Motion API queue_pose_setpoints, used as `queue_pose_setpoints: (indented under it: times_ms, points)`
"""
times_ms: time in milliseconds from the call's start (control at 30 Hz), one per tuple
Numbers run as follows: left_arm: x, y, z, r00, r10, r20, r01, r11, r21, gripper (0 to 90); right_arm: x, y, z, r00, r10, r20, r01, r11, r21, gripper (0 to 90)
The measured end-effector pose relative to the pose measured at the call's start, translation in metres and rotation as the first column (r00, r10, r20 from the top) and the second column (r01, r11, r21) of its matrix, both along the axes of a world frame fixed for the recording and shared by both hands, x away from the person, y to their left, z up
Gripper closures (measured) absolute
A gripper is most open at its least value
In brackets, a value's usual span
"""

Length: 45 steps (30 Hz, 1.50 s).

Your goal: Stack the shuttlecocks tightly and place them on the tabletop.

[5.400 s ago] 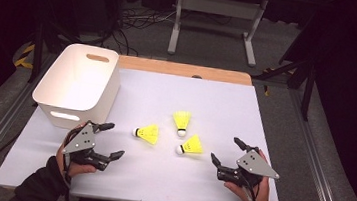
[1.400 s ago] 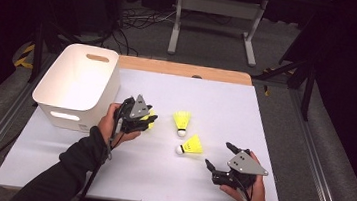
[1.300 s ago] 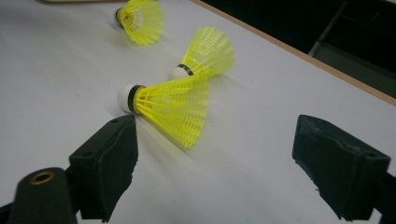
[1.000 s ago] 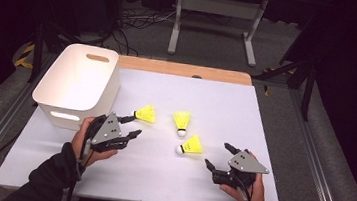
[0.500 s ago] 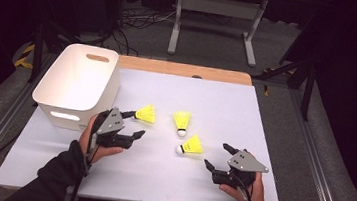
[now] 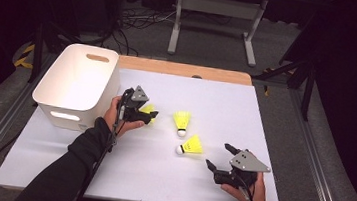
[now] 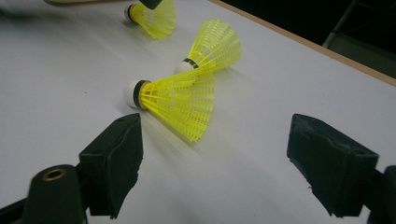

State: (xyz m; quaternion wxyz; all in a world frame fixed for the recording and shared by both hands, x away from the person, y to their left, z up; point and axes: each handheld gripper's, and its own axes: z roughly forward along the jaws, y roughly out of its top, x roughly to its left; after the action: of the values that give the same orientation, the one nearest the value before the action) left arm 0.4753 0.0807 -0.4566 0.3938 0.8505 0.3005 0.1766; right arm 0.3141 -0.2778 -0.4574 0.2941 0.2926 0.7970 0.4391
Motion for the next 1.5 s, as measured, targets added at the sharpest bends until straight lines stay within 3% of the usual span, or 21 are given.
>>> queue_pose_setpoints:
  times_ms: [67, 133, 267, 800, 900, 1200, 1400, 1500]
  points:
    - [0.003, -0.001, -0.005, 0.9991, -0.017, -0.039, 0.018, 0.9996, 0.022, 41.9, 0.001, 0.000, -0.001, 1.0000, 0.002, -0.007, -0.002, 1.000, 0.000, 19.5]
    - [0.004, 0.001, -0.007, 0.9969, -0.037, -0.069, 0.038, 0.9992, 0.010, 46.5, 0.001, 0.000, -0.001, 0.9999, 0.008, -0.012, -0.008, 1.000, -0.007, 19.5]
    - [0.000, 0.006, -0.003, 0.9949, -0.048, -0.089, 0.048, 0.9989, -0.003, 53.3, 0.001, 0.001, -0.001, 0.9998, 0.008, -0.019, -0.008, 1.000, -0.005, 19.6]
    - [-0.005, 0.001, 0.000, 0.9983, -0.036, -0.045, 0.038, 0.9982, 0.047, 45.8, 0.000, 0.003, -0.002, 0.9996, 0.016, -0.024, -0.016, 1.000, -0.022, 19.2]
    - [-0.006, 0.001, -0.001, 0.9967, -0.054, -0.060, 0.057, 0.9969, 0.054, 45.6, 0.000, 0.002, -0.002, 0.9996, 0.016, -0.025, -0.016, 1.000, -0.021, 18.9]
    - [-0.007, 0.002, 0.000, 0.9964, -0.070, -0.048, 0.072, 0.9956, 0.060, 42.7, 0.000, 0.003, -0.002, 0.9995, 0.019, -0.024, -0.020, 0.999, -0.027, 18.6]
    - [-0.016, 0.000, 0.007, 0.9956, -0.093, -0.012, 0.094, 0.9917, 0.088, 35.5, 0.000, 0.002, -0.001, 0.9996, 0.019, -0.019, -0.019, 1.000, -0.023, 18.4]
    - [-0.025, 0.001, 0.011, 0.9931, -0.113, 0.031, 0.110, 0.9899, 0.090, 31.9, -0.001, 0.002, 0.000, 0.9997, 0.019, -0.014, -0.020, 1.000, -0.023, 18.3]
